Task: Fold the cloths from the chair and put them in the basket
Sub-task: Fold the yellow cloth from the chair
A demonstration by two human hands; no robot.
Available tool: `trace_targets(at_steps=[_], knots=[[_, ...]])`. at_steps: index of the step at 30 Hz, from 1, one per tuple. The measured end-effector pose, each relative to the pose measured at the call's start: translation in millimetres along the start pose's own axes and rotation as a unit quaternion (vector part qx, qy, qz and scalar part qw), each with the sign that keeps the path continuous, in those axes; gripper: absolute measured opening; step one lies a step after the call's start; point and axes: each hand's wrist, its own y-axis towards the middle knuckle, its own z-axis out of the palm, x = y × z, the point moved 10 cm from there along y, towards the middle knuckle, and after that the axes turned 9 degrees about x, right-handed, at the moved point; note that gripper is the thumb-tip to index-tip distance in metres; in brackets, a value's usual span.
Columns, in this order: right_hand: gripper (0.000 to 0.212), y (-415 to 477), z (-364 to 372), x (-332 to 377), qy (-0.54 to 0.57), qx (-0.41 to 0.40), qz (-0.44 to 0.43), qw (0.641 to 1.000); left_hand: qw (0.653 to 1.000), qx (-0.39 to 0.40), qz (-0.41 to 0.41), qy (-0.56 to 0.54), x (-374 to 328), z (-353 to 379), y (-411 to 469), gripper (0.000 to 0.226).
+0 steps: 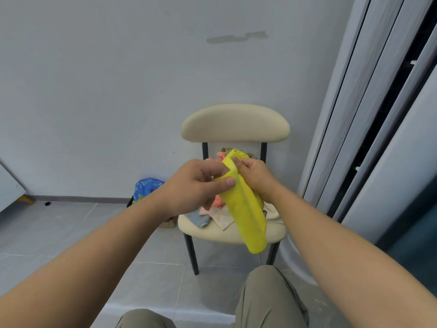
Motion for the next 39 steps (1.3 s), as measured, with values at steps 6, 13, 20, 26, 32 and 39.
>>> trace_targets(at_steps=[6, 13, 20, 26, 32, 39], knots=[[0.056, -0.3, 3.2, -3.9, 0.016, 0.006, 0.011, 1.000, 0.998, -0.001, -0.042, -0.035, 7.3, -2.5, -1.8, 0.025], [0.039, -3.4, -21.9, -12.2, 0.061, -0.075, 0.021, 0.995, 0.978, -0.185, -0.096, 0.014, 37.8, -51.0, -14.0, 0.027], [0.063, -9.5, -42.8, 9.7, 0.037, -0.209, -0.001, 0.977, 0.916, -0.344, -0.163, -0.131, 111.4, -82.0, -20.6, 0.019], [0.041, -21.0, -43.3, 58.8, -0.037, -0.242, -0.068, 0.967, 0.806, -0.349, -0.199, -0.435, 149.1, -50.9, -10.4, 0.046], [0.038, -22.8, -31.2, 91.7, -0.133, -0.203, -0.108, 0.964, 0.812, -0.386, -0.175, -0.401, 151.8, -37.6, -6.9, 0.023], [0.039, -26.4, -24.5, 99.1, -0.234, -0.196, -0.073, 0.949, 0.825, -0.535, -0.169, -0.063, 126.2, -79.3, -33.9, 0.045]])
